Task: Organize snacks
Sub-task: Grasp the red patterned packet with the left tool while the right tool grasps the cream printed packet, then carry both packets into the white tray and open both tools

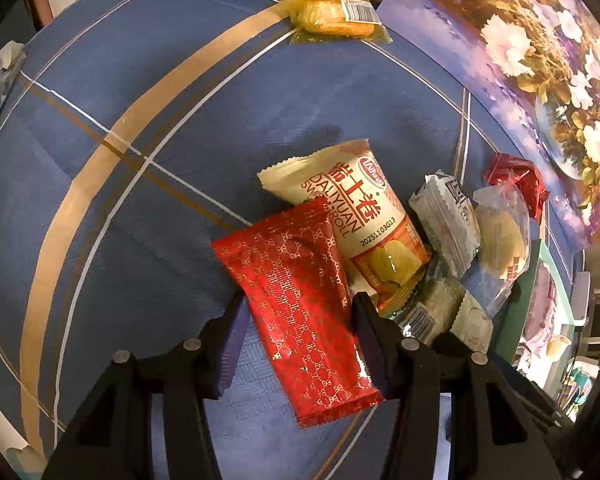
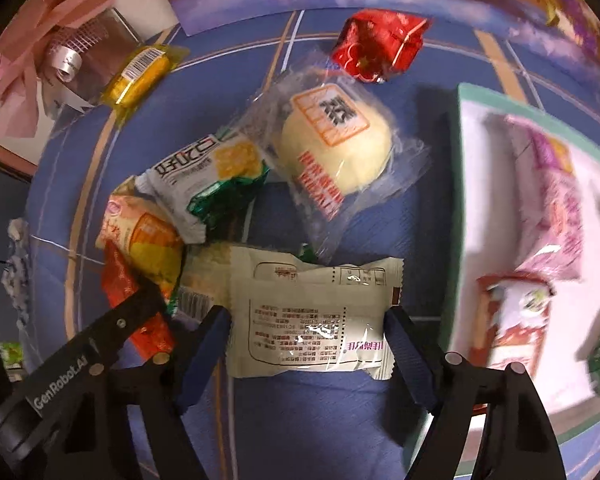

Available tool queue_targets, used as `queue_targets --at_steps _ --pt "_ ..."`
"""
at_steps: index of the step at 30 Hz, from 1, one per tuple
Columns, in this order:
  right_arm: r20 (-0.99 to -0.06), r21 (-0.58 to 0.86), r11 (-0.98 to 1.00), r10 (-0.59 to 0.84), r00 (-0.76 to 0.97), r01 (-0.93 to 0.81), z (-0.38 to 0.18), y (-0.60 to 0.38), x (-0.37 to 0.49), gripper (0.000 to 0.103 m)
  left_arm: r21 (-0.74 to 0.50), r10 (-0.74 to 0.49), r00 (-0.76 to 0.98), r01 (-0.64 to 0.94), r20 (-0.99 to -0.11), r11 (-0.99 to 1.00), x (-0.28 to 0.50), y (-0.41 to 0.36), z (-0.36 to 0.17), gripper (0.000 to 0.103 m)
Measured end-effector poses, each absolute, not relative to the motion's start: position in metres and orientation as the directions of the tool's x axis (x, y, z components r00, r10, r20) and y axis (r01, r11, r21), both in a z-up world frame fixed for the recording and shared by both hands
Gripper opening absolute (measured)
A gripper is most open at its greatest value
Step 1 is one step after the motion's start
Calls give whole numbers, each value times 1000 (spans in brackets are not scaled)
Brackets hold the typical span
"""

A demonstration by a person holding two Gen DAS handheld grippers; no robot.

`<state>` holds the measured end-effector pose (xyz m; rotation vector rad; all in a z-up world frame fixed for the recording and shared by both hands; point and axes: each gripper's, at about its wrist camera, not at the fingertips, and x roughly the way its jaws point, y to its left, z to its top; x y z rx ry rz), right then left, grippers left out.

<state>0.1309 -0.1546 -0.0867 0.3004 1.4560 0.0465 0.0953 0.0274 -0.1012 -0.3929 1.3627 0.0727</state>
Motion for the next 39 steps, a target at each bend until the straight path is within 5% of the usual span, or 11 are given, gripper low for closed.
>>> queue_targets --at_steps 11,14,39 --pt "-955 273 944 241 174 188 -80 -174 119 65 -187 -144 192 -228 -971 956 96 12 -105 64" --pt "-951 284 937 248 187 201 -77 -176 116 64 -161 -119 189 -225 -975 961 97 8 -105 55" --pt "-903 346 914 263 340 212 -4 -197 81 64 -258 -167 372 -209 -913 943 82 25 -34 46"
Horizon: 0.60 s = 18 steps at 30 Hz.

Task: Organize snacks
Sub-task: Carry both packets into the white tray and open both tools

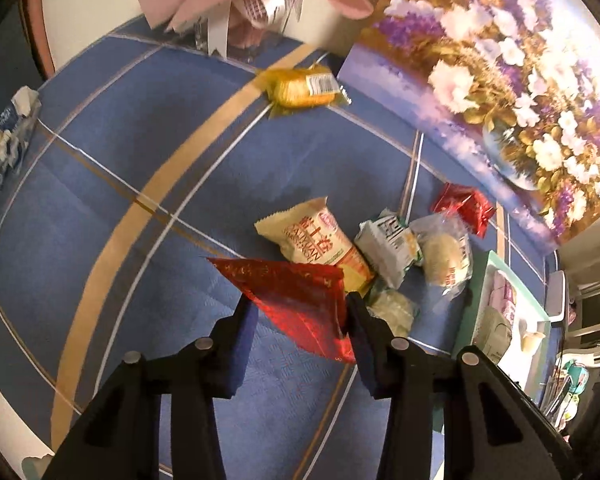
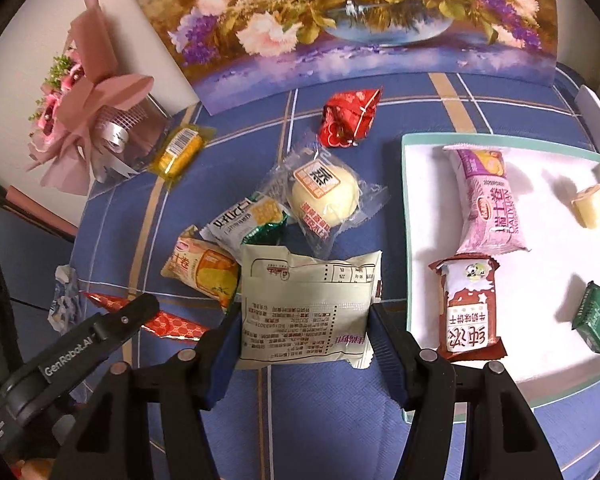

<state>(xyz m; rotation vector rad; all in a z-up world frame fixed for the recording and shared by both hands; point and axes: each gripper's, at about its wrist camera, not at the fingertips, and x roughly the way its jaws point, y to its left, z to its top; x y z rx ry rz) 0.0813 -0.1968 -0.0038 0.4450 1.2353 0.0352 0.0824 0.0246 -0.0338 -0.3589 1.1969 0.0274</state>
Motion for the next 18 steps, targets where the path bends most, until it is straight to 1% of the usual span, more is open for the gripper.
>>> queue_targets --at_steps 11,18 --pt "-892 359 900 254 373 247 7 -216 77 64 -234 -152 420 -151 -895 960 82 5 -10 46" --pt "-897 336 865 174 406 373 10 -267 65 64 -227 -192 438 -29 -878 973 78 -41 5 46"
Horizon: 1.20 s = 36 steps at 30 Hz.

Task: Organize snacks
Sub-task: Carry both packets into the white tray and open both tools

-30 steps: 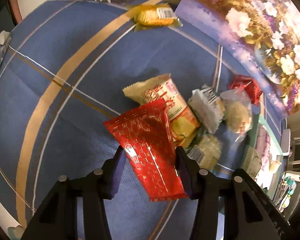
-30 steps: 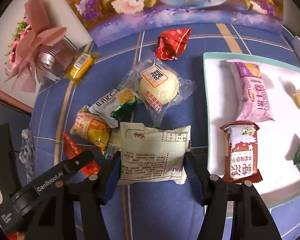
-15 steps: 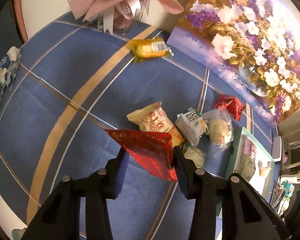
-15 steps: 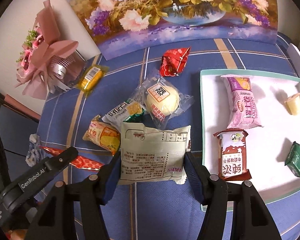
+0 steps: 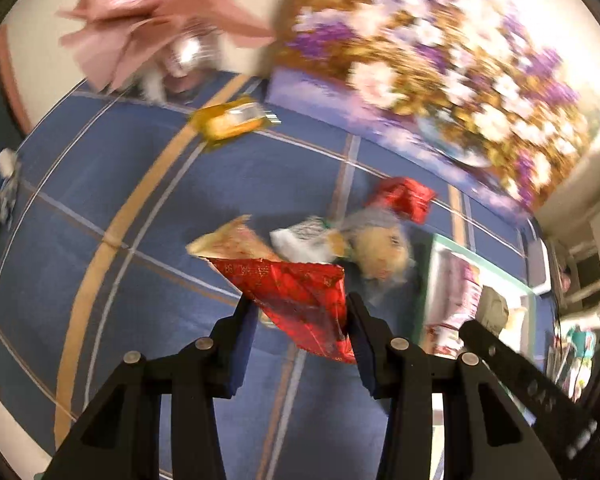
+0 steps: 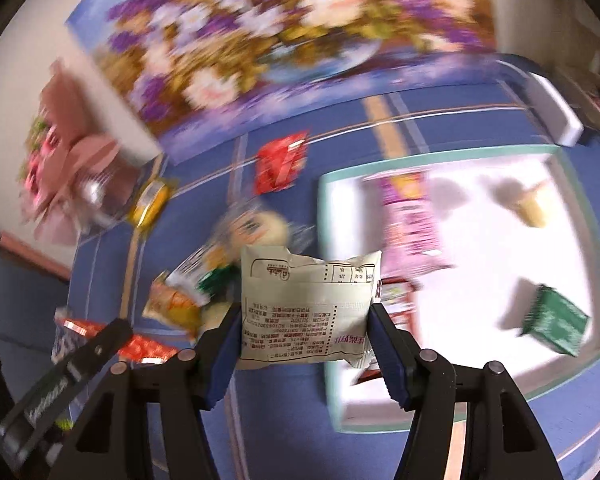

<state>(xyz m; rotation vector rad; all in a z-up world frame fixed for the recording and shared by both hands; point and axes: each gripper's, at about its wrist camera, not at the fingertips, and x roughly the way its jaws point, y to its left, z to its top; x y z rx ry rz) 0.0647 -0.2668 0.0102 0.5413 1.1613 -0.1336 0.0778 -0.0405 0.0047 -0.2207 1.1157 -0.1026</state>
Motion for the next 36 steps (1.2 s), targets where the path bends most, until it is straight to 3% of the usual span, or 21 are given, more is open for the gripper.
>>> queue_targets --at_steps 17,26,36 --pt "-934 228 724 -26 356 651 -13 -386 32 64 -175 -297 341 344 -892 922 57 -205 -5 46" --pt "-939 208 713 -47 341 669 -21 -410 29 67 -169 -301 312 388 -901 906 67 -250 -23 46" --pt "-937 226 704 -33 349 673 -18 -417 28 67 -161 -293 339 366 -894 917 69 -243 -15 47"
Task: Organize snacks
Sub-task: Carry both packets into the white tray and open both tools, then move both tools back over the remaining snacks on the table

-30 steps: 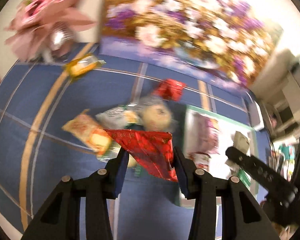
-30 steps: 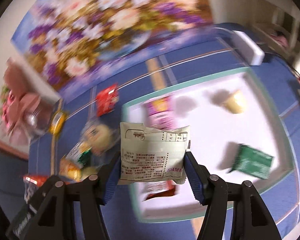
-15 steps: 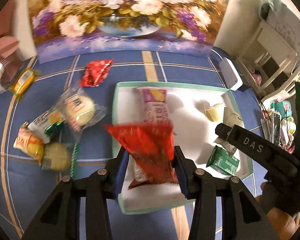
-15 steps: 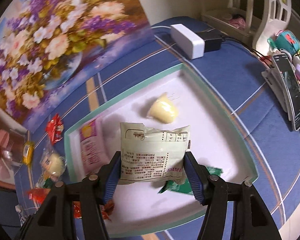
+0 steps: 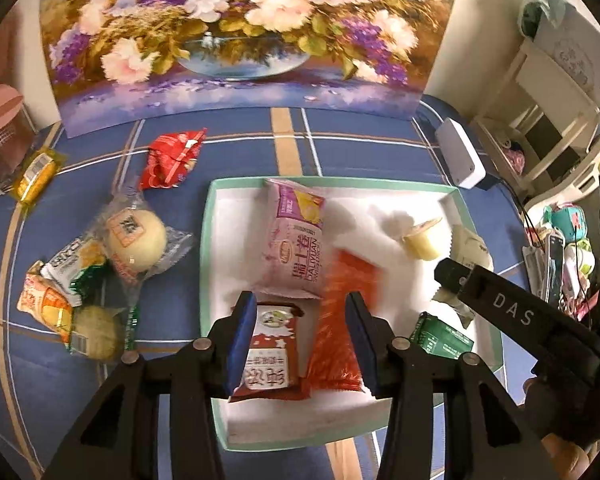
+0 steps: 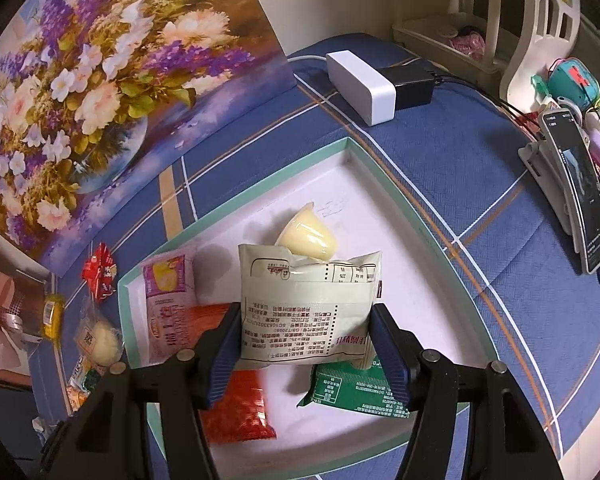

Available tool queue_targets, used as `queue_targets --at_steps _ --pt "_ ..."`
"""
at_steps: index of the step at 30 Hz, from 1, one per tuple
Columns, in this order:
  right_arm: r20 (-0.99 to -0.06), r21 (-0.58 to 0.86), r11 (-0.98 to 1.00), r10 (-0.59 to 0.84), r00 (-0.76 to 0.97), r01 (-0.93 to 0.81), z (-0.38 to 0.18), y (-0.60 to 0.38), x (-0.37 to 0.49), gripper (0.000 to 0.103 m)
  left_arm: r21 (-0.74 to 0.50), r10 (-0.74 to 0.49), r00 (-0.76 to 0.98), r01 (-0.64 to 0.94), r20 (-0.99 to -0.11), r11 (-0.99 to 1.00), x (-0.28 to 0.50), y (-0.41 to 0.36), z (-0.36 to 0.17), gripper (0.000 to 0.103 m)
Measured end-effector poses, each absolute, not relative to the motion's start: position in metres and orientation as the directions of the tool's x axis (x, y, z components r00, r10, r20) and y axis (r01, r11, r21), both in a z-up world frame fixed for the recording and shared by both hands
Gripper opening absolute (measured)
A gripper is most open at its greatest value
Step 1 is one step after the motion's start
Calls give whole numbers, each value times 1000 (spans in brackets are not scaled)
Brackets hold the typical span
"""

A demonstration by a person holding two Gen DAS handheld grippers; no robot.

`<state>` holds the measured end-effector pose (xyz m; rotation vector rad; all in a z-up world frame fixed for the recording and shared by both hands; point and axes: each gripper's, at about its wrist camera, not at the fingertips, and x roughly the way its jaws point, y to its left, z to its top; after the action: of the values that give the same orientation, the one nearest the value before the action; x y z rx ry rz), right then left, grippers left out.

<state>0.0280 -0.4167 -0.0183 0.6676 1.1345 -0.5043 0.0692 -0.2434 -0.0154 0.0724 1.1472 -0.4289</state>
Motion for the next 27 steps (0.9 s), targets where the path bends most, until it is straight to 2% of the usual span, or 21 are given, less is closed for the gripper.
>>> queue_targets --at_steps 2,3,6,9,13,16,18,22,23,24,27 --pt "-937 226 705 -33 349 672 -18 -416 28 67 -156 -284 349 351 -893 923 71 -236 -13 49" --pt "-937 223 708 -34 348 670 -17 -416 28 67 -156 -281 351 344 -893 926 72 -232 -12 54" --pt "-941 206 719 -42 337 664 -17 -413 30 80 -154 -262 360 300 -895 941 77 -216 -12 70" --pt "-947 180 733 -51 317 656 -18 -409 32 80 -137 -216 362 231 -907 963 85 -197 -19 72" --pt "-954 153 751 -57 295 643 -23 -405 35 92 -125 -166 356 134 -920 983 94 -169 -34 72" --pt "-954 148 761 -59 295 632 -21 -400 37 92 -111 -134 346 85 -929 990 98 -153 -41 73" --pt "-952 146 767 -62 298 625 -20 -396 38 92 -92 -106 349 56 -931 994 100 -142 -44 85" --pt "-949 142 785 -65 308 603 -15 -384 41 93 -65 -68 369 20 -927 998 100 -122 -45 88" --pt "-947 145 789 -64 314 598 -13 -381 42 96 -67 -67 373 11 -925 998 100 -118 -46 91" --pt "-942 155 795 -61 330 586 -10 -377 44 103 -72 -64 381 -7 -922 997 100 -110 -45 93" --pt "-927 185 818 -39 372 545 -3 -362 48 103 -87 -60 404 -49 -913 995 100 -91 -43 93"
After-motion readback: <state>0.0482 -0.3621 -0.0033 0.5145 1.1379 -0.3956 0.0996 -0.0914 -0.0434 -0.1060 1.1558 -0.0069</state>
